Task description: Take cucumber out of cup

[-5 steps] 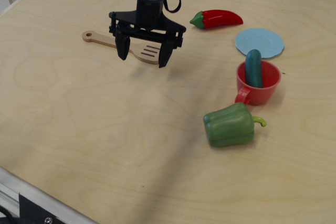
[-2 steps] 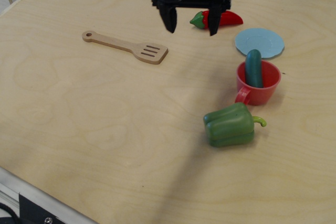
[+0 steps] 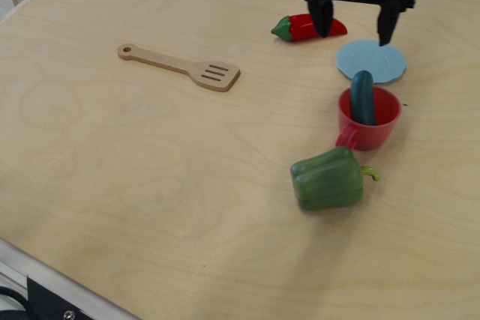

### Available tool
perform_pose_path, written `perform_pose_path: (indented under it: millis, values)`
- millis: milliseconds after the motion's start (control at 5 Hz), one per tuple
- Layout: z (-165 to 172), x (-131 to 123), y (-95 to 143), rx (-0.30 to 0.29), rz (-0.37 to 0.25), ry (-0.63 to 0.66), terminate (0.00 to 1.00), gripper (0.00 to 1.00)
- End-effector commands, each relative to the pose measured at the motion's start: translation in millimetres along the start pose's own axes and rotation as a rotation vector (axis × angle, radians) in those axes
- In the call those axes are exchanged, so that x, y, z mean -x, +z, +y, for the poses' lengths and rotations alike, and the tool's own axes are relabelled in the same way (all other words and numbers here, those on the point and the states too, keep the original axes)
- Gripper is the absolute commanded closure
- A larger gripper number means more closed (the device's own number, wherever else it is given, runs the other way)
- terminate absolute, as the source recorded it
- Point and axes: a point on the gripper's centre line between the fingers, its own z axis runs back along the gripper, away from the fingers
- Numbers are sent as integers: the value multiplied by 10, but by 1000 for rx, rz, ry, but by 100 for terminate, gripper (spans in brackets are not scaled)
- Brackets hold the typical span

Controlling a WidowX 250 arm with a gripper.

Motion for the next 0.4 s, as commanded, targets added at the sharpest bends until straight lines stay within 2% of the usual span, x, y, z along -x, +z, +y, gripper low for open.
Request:
perform_pose_path:
  millis: [0,200]
  values:
    - [-225,-1,33,-22,37,-67,0,0]
    - [-236,45,-27,-32,75,-48,0,0]
